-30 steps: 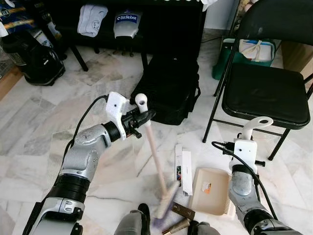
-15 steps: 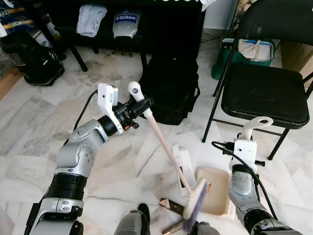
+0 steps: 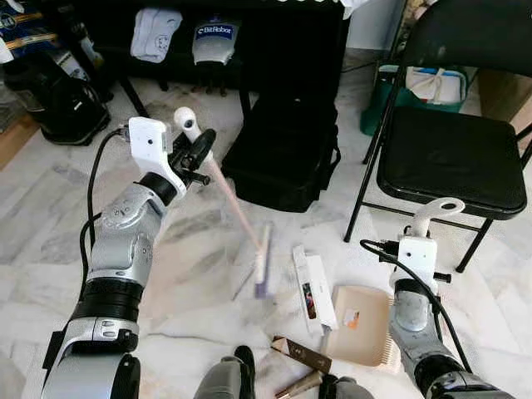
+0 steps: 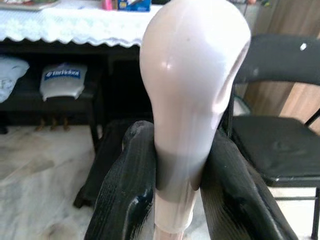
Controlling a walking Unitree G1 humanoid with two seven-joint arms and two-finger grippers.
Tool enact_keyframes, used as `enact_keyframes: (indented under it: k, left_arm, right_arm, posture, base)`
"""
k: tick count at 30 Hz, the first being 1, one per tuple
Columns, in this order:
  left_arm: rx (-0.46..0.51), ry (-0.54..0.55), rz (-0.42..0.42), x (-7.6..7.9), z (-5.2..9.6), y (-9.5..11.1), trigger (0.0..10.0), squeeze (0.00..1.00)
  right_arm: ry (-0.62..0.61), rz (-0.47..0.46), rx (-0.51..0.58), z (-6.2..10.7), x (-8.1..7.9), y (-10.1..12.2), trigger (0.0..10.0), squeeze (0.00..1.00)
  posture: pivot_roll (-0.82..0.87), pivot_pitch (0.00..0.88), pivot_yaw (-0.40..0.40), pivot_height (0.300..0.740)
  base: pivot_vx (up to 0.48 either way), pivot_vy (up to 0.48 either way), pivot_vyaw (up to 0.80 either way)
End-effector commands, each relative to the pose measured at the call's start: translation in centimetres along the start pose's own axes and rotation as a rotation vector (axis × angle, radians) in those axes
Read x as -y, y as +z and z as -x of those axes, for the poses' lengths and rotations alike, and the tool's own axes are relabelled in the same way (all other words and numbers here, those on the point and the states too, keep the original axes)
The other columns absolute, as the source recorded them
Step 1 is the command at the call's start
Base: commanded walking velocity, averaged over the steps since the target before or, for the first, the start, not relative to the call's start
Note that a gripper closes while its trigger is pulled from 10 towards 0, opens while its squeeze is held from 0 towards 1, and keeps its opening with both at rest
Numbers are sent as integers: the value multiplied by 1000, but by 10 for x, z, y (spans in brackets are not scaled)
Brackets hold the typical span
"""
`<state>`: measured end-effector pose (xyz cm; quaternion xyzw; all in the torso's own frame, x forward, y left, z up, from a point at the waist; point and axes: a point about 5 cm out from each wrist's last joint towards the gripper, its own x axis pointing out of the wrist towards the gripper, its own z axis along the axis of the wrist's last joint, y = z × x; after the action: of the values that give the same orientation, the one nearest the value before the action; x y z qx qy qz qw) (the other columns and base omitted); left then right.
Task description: Sweep floor
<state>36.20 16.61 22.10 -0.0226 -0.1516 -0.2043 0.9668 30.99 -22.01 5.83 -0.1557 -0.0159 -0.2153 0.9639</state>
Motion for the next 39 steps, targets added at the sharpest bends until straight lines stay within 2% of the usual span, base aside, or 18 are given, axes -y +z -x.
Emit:
enact_keyframes:
  k: [1, 4, 11, 17, 20, 25, 27, 30, 34, 39]
  left_arm:
    - [26, 24, -6, -2, 4, -1, 10000, 0]
    - [24, 49, -9, -5, 10, -5, 10000, 0]
    - [-29, 21, -49, -4, 18, -18, 10000, 0]
    - [-40, -6, -54, 0, 19, -20, 10000, 0]
    - [-24, 13, -54, -1, 19, -18, 10000, 0]
    - [-23, 52, -62, -4, 22, -22, 10000, 0]
    - [21, 159, -66, -14, 27, -20, 10000, 0]
    - [35, 203, -52, -18, 29, -21, 10000, 0]
    - [47, 237, -68, -20, 32, -23, 10000, 0]
    - [34, 235, -98, -16, 33, -31, 10000, 0]
  right_arm:
    - [-18, 44, -12, 4, 9, -9, 10000, 0]
    - [-40, 72, -16, 3, 18, -11, 10000, 0]
    - [-102, 130, -7, 0, 31, -13, 10000, 0]
    - [-105, 134, -9, -1, 31, -12, 10000, 0]
    - [-96, 172, 18, -3, 25, -8, 10000, 0]
    - [-93, 133, 37, -7, 22, -1, 10000, 0]
    - [-98, 93, 100, -13, 21, 13, 10000, 0]
    - [-100, 84, 124, -17, 20, 19, 10000, 0]
    - [-107, 68, 159, -21, 21, 28, 10000, 0]
    - [-78, 25, 191, -23, 16, 36, 10000, 0]
  posture:
    - [166, 180, 101, 740]
    - [163, 173, 100, 740]
    - [157, 162, 99, 740]
    - [163, 175, 96, 740]
    - [159, 181, 91, 740]
    - [141, 160, 84, 740]
    - [127, 132, 78, 740]
    - [119, 108, 72, 740]
    - [104, 77, 62, 740]
    - [68, 38, 54, 740]
  base:
    - [0, 0, 0]
    - [0, 0, 0]
    - [0, 0, 0]
    - [0, 0, 0]
    - [0, 0, 0]
    - [0, 0, 0]
    - [0, 0, 0]
    - [0, 0, 0]
    - [0, 0, 0]
    - [0, 0, 0]
